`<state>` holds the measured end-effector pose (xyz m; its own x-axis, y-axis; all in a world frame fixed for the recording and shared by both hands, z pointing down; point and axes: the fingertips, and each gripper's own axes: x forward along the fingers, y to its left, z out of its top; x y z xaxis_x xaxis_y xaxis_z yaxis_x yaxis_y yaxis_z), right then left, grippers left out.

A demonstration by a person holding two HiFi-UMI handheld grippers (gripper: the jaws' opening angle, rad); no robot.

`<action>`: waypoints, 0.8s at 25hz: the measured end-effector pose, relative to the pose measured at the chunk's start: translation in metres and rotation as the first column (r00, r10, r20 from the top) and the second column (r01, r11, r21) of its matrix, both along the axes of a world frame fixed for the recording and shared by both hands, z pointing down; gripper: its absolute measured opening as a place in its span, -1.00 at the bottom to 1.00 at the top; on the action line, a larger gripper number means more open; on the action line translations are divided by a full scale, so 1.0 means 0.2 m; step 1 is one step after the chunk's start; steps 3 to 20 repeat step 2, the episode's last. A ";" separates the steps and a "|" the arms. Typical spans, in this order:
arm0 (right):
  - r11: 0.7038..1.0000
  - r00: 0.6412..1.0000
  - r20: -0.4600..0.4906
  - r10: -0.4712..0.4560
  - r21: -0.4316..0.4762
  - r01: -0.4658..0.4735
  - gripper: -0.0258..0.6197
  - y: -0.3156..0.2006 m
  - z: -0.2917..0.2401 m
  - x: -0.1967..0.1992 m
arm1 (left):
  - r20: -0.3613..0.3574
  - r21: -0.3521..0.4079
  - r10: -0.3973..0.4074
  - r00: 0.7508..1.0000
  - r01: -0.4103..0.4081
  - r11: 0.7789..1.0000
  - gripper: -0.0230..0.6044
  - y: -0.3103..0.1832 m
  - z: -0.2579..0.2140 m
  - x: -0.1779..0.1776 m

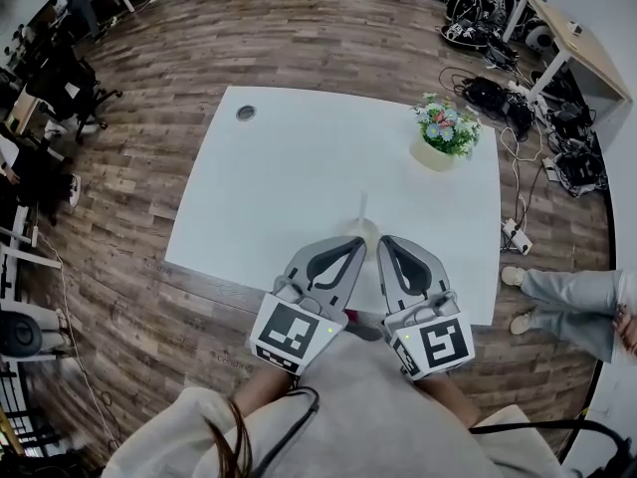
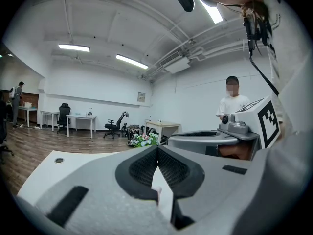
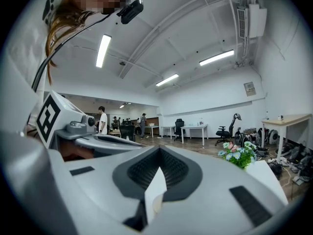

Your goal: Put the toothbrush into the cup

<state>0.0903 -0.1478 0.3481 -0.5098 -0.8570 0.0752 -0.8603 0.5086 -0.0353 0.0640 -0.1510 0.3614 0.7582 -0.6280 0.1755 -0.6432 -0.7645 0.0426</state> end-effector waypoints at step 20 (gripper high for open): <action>1.000 1.000 -0.001 -0.002 0.002 0.002 -0.87 -0.01 0.00 -0.01 | -0.010 -0.009 -0.006 1.000 0.006 1.000 -0.90 0.00 -0.01 0.00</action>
